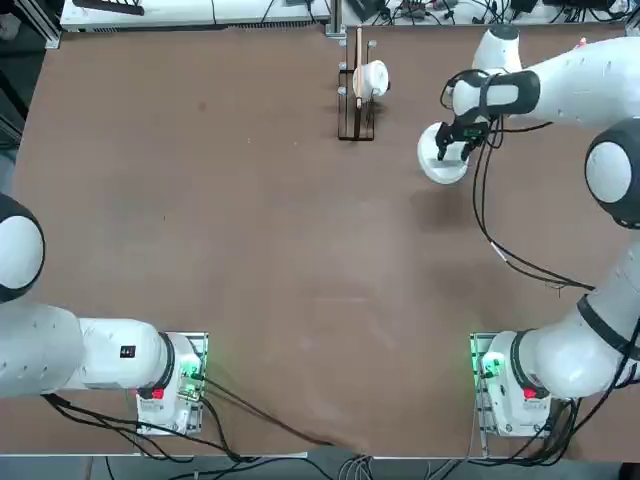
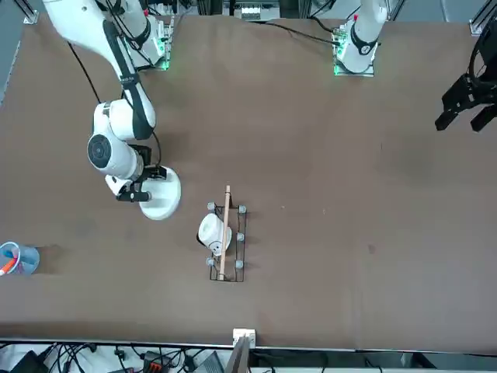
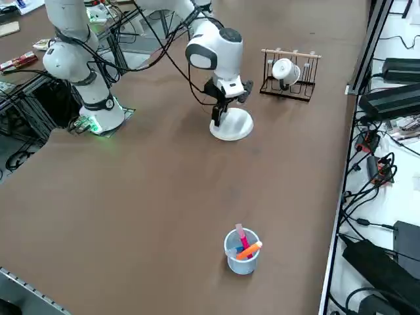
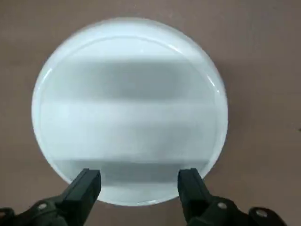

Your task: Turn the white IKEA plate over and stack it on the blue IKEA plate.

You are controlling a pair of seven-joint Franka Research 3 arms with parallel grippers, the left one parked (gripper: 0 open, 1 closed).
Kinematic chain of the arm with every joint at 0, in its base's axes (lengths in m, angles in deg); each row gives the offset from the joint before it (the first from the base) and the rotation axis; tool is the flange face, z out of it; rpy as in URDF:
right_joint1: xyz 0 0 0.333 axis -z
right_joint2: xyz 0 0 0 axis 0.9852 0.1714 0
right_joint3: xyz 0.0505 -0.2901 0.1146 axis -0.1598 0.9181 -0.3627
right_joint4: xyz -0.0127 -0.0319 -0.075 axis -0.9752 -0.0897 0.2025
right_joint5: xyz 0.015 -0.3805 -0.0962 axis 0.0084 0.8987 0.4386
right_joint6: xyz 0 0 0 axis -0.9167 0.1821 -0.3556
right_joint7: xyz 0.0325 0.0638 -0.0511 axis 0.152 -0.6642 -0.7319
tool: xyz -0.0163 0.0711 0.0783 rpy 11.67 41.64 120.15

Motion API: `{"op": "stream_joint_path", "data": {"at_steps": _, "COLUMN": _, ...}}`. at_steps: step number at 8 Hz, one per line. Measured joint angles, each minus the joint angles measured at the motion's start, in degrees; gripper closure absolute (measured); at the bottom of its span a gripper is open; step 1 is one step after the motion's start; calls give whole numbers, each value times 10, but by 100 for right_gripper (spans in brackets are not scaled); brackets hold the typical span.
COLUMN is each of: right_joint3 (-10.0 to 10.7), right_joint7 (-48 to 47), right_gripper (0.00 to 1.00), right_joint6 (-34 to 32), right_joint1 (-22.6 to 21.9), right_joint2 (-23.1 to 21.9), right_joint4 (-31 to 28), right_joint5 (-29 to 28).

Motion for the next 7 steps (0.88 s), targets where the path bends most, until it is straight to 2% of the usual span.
{"op": "stream_joint_path", "data": {"at_steps": 5, "right_joint3": 0, "right_joint7": 0, "right_gripper": 0, "right_joint6": 0, "right_joint1": -8, "right_joint2": 10, "right_joint4": 8, "right_joint5": 0}}
{"op": "stream_joint_path", "data": {"at_steps": 7, "right_joint3": 5, "right_joint7": 0, "right_gripper": 0, "right_joint6": -64, "right_joint1": -8, "right_joint2": 0, "right_joint4": 54, "right_joint5": 0}}
